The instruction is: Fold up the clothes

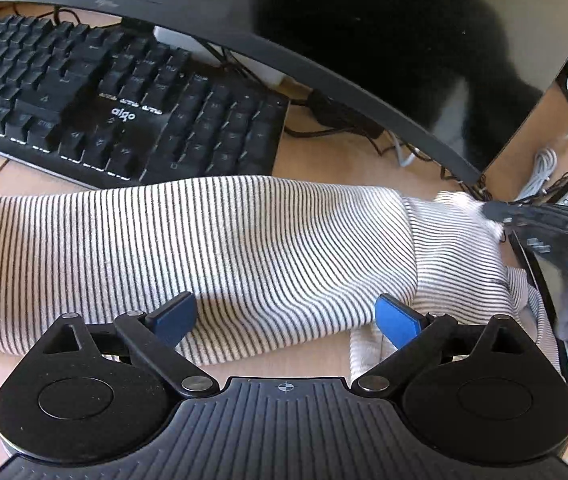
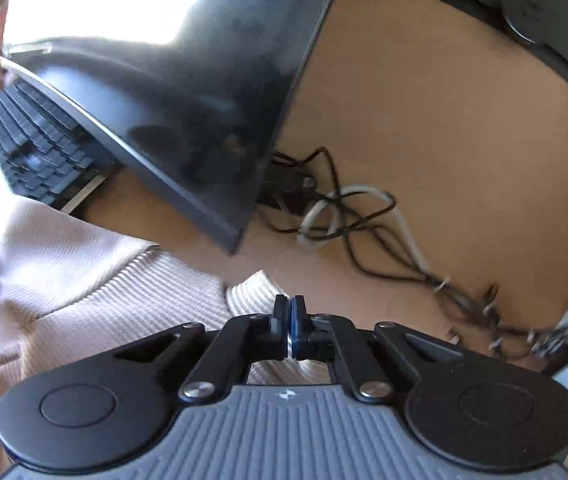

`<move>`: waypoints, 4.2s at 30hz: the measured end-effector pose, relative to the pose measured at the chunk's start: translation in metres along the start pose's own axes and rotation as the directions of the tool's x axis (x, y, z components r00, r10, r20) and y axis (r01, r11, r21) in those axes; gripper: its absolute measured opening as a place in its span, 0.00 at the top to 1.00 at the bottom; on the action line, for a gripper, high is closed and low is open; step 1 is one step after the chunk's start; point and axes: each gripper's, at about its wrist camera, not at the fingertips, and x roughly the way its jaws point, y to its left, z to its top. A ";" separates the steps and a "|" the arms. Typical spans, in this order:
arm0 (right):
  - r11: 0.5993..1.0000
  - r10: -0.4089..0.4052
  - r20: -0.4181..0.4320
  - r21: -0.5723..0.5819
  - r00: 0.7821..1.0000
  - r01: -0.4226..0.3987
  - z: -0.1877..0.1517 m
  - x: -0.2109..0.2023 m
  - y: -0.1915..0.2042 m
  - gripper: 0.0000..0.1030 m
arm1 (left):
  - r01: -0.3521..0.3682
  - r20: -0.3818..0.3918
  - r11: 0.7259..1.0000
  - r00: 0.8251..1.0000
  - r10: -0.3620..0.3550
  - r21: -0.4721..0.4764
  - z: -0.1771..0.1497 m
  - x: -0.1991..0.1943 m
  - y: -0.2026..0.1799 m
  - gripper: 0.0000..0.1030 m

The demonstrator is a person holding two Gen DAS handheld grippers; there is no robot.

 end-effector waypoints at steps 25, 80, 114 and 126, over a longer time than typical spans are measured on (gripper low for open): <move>0.929 -0.211 -0.192 0.267 0.958 0.258 -0.184 -0.158 0.006 0.47 | 0.061 -0.136 0.962 0.990 -0.025 0.266 -0.039 0.037 -0.115 0.00; 0.948 -0.096 0.230 0.319 0.968 0.018 0.048 -0.148 -0.049 0.73 | 0.082 -0.188 0.988 0.981 -0.056 0.130 -0.061 -0.007 -0.110 0.00; 0.834 0.241 0.213 0.454 0.947 -0.314 -0.096 -0.151 0.041 0.48 | -0.457 0.144 0.889 0.879 0.456 -0.028 -0.015 -0.055 0.033 0.95; 0.918 0.312 0.379 0.113 0.871 -0.379 -0.048 -0.144 0.115 0.45 | -0.141 0.302 0.965 0.951 0.071 0.219 0.035 -0.148 -0.090 0.95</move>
